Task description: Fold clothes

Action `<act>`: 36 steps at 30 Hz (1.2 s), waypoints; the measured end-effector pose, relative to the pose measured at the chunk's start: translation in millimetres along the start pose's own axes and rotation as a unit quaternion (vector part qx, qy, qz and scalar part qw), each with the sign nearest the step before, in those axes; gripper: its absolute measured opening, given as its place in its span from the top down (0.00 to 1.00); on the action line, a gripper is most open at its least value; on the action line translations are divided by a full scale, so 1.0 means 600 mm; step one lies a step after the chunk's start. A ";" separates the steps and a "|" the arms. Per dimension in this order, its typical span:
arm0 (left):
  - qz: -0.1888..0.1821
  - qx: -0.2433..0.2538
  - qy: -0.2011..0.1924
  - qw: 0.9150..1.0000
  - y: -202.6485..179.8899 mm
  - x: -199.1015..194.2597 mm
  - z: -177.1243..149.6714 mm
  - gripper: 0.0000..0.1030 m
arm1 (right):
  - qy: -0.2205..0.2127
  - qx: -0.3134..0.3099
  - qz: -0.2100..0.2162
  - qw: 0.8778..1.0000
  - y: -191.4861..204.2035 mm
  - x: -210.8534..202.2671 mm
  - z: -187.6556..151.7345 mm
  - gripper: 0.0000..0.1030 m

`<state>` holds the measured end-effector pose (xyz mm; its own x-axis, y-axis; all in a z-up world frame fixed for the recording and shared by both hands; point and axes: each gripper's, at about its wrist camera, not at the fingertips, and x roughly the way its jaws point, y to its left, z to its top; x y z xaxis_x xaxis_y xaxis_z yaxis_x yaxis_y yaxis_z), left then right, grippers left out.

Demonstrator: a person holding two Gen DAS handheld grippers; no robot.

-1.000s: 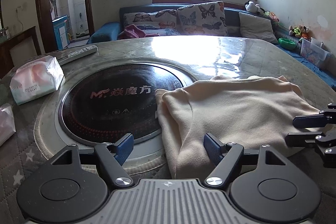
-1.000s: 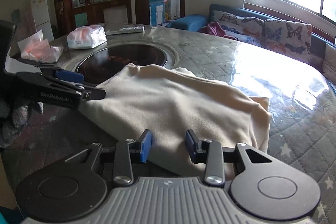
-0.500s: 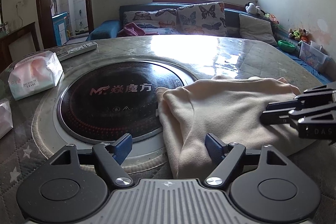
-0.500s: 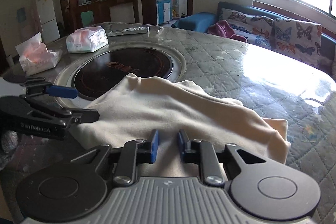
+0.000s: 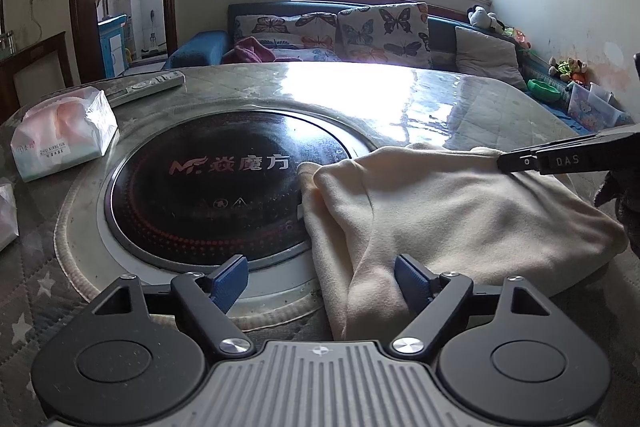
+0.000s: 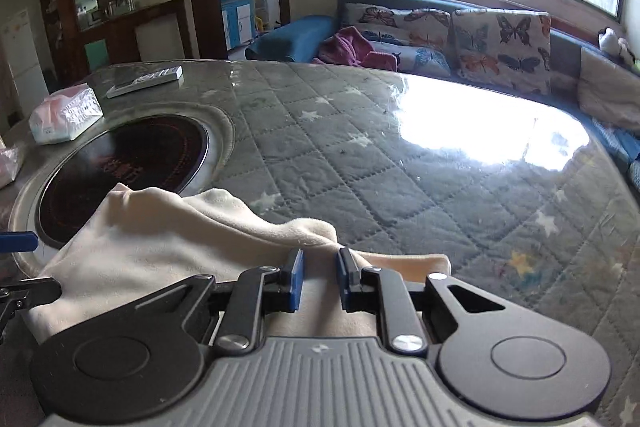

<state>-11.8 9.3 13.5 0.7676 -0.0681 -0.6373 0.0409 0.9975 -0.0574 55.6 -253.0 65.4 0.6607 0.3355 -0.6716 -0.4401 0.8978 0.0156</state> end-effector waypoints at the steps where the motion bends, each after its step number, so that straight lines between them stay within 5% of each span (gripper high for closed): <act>1: -0.001 -0.001 0.000 1.000 0.001 -0.001 0.001 0.19 | -0.002 -0.011 -0.002 1.000 0.007 -0.005 0.000 0.83; 9: 0.014 -0.020 -0.010 1.000 0.032 -0.020 0.010 0.20 | -0.013 -0.150 0.059 0.987 0.119 -0.080 -0.018 0.76; 20: 0.018 -0.093 -0.006 0.995 0.095 -0.044 0.011 0.22 | -0.021 -0.310 0.148 0.939 0.303 -0.101 -0.060 0.66; 28: -0.028 -0.141 0.005 0.990 0.104 -0.048 0.009 0.22 | -0.017 -0.323 0.132 0.937 0.337 -0.068 -0.082 0.67; 32: -0.060 -0.171 0.015 0.983 0.100 -0.044 0.011 0.22 | -0.019 -0.315 0.121 0.941 0.334 -0.064 -0.083 0.86; 36: -0.086 -0.210 0.030 0.973 0.097 -0.036 0.014 0.21 | -0.017 -0.262 0.142 0.954 0.311 -0.073 -0.064 0.92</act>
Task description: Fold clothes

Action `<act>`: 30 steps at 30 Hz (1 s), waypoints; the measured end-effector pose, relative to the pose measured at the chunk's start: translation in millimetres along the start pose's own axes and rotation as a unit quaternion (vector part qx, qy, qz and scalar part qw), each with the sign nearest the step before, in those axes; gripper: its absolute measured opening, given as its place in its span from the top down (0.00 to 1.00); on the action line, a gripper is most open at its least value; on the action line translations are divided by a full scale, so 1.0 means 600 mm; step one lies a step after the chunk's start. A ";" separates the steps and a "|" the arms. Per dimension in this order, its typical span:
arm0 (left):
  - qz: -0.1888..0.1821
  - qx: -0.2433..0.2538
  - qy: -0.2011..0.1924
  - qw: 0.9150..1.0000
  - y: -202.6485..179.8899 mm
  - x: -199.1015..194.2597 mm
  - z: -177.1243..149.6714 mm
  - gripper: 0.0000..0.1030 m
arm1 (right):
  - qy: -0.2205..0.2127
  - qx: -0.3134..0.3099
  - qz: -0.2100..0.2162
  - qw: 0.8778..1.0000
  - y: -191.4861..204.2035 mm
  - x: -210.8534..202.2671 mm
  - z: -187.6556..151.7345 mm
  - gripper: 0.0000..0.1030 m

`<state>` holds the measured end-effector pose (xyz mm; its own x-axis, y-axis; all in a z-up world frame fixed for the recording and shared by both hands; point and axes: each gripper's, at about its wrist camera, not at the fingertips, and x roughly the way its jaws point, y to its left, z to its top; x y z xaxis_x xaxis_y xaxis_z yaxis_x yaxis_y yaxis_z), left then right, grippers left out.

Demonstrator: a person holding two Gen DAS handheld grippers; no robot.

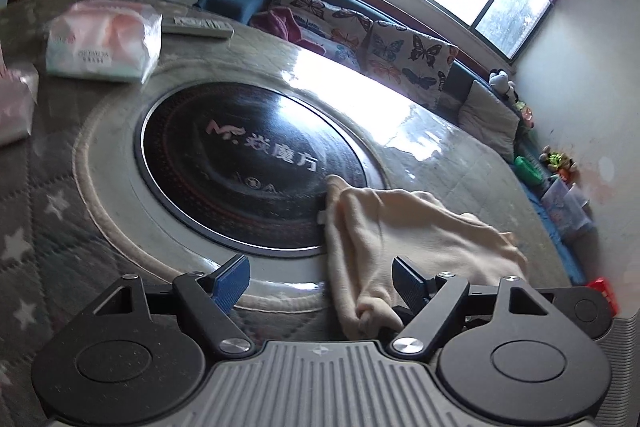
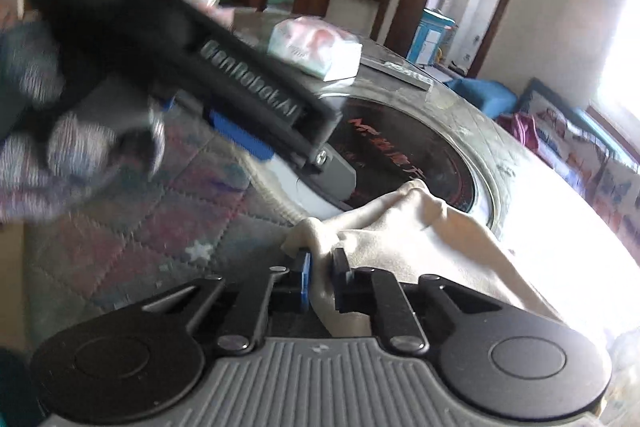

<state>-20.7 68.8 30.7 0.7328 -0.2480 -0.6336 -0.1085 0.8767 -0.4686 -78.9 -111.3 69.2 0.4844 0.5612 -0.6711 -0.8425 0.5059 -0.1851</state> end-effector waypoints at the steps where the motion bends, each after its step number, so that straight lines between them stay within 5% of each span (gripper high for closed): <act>1: -0.007 -0.015 0.005 1.000 0.001 0.003 0.001 0.21 | -0.004 0.016 0.006 1.000 -0.008 -0.006 0.002 0.92; 8: -0.068 -0.111 0.034 0.991 -0.002 0.027 0.003 0.21 | -0.033 0.090 0.028 0.995 -0.051 -0.050 0.009 0.93; 16: -0.103 -0.205 0.049 0.972 0.010 0.047 -0.012 0.23 | -0.050 0.107 0.044 0.992 -0.054 -0.088 0.003 0.94; 25: -0.113 -0.261 0.068 0.956 0.040 0.064 -0.036 0.76 | -0.053 0.102 0.070 0.991 -0.037 -0.095 -0.015 0.93; 30: -0.106 -0.252 0.068 0.959 0.044 0.065 -0.038 0.82 | -0.053 0.121 0.074 0.988 -0.046 -0.101 -0.028 0.90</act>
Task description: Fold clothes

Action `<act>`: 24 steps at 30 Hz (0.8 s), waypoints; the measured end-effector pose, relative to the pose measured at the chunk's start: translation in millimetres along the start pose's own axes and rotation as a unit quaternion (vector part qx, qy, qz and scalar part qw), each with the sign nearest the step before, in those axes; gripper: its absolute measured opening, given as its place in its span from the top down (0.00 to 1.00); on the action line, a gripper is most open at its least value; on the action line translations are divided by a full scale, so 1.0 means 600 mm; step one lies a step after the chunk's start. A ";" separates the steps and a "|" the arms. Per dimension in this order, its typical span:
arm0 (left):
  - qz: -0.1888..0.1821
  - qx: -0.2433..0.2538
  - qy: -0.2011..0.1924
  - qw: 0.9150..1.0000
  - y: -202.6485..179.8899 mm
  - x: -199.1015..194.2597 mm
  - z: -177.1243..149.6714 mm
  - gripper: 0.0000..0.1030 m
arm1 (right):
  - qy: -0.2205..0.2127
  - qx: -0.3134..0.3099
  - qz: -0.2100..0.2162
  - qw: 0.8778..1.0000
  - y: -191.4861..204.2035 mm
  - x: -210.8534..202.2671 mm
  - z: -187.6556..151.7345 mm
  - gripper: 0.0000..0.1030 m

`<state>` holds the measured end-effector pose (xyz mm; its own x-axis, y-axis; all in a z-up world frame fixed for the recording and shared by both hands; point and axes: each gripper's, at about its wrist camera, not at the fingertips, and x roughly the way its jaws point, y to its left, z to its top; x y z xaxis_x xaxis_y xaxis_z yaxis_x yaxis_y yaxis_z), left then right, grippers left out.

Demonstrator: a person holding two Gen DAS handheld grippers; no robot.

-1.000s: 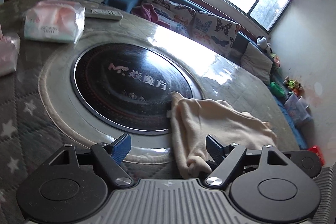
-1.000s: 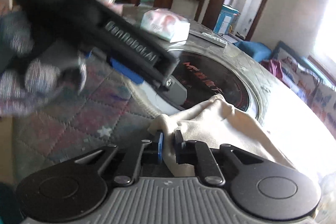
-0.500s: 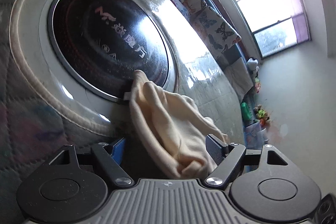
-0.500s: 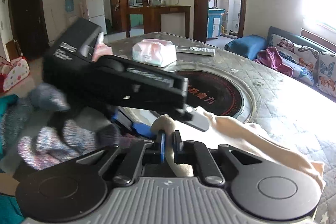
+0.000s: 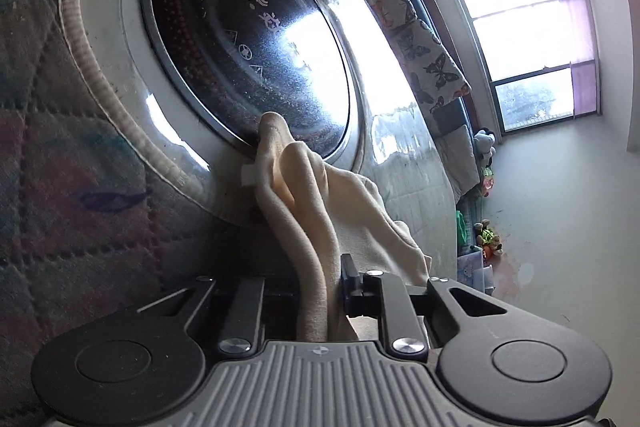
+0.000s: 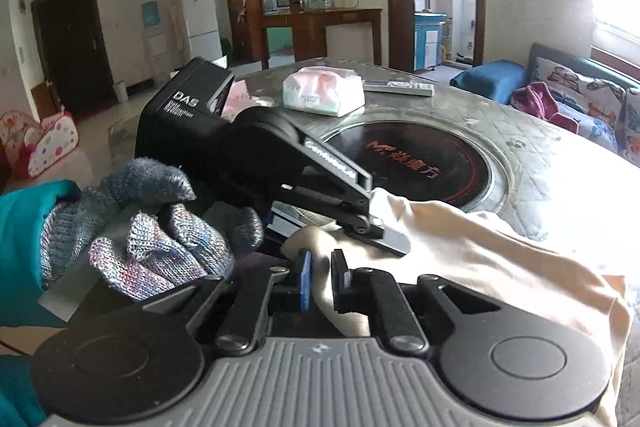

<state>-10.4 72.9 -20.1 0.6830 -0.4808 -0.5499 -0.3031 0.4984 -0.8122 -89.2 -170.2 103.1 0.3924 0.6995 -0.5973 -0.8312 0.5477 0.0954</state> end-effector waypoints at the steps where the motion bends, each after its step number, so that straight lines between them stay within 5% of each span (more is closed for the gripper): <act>1: 0.001 0.004 0.000 1.000 -0.001 0.000 0.000 0.82 | -0.002 0.007 -0.003 1.000 -0.005 -0.004 -0.003 0.87; 7: 0.014 0.042 -0.005 0.999 -0.012 -0.002 -0.010 0.82 | -0.016 0.072 -0.082 0.994 -0.068 -0.044 -0.027 0.79; 14: 0.032 0.083 -0.010 0.996 -0.032 0.004 -0.020 0.82 | -0.017 0.180 -0.199 0.963 -0.203 -0.068 -0.066 0.68; 21: 0.041 0.102 -0.009 0.994 -0.043 0.010 -0.025 0.82 | -0.014 0.238 -0.201 0.950 -0.281 -0.063 -0.110 0.61; 24: 0.044 0.111 -0.010 0.993 -0.046 0.010 -0.026 0.82 | -0.017 0.249 -0.203 0.947 -0.291 -0.059 -0.120 0.48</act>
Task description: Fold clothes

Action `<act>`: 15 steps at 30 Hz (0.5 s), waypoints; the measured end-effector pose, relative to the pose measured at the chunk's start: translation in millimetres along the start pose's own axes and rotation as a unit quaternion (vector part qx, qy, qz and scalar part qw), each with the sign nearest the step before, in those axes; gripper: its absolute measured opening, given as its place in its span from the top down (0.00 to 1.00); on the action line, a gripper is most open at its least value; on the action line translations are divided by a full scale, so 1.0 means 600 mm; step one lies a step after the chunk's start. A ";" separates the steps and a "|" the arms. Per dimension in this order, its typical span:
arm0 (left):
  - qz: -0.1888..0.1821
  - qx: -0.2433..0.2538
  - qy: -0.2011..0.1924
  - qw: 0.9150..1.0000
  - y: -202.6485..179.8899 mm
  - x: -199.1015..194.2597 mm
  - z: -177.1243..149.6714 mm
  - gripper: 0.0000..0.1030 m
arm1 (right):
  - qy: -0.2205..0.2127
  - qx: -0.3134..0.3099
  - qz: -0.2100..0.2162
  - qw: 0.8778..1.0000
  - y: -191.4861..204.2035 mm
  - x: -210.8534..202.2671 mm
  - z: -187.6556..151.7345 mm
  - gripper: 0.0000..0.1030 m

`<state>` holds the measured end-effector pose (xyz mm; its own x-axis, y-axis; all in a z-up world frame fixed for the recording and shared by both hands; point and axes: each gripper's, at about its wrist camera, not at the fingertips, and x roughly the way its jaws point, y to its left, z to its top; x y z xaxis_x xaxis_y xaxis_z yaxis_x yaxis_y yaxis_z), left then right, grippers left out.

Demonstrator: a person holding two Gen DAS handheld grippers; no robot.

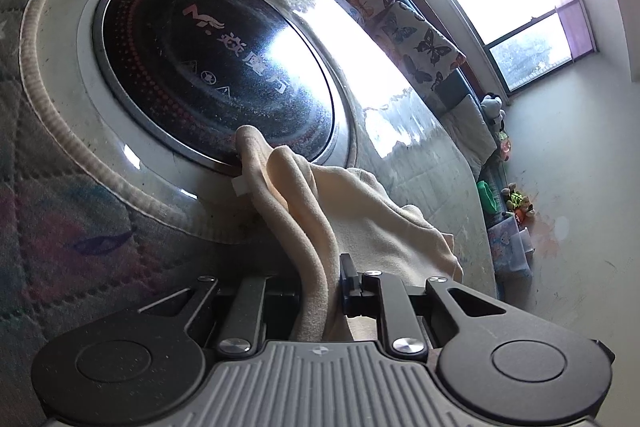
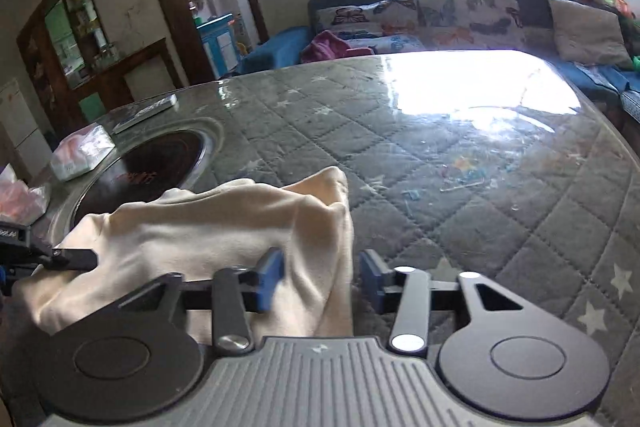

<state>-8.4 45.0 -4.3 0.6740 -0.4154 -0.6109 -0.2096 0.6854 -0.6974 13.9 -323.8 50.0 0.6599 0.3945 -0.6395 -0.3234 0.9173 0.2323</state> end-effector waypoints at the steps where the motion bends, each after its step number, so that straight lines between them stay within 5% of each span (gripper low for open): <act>1: 0.000 0.001 0.000 1.000 0.000 0.000 0.000 0.82 | -0.002 0.004 0.001 1.000 -0.003 -0.003 -0.004 0.47; 3: 0.000 0.003 0.000 1.000 0.001 -0.001 0.000 0.82 | -0.006 0.008 0.004 1.000 -0.006 -0.004 -0.008 0.49; 11: 0.003 0.017 0.005 1.000 -0.002 0.000 0.005 0.82 | -0.016 0.018 0.022 0.999 0.005 -0.021 -0.014 0.85; 15: 0.007 0.027 0.003 1.000 -0.006 0.000 0.004 0.82 | -0.030 -0.001 0.031 0.999 0.024 -0.033 -0.009 0.87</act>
<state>-6.0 44.1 -0.7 0.6665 -0.4090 -0.6234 -0.1812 0.7222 -0.6675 -7.2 -318.7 62.2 0.6776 0.4524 -0.5798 -0.3658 0.8913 0.2680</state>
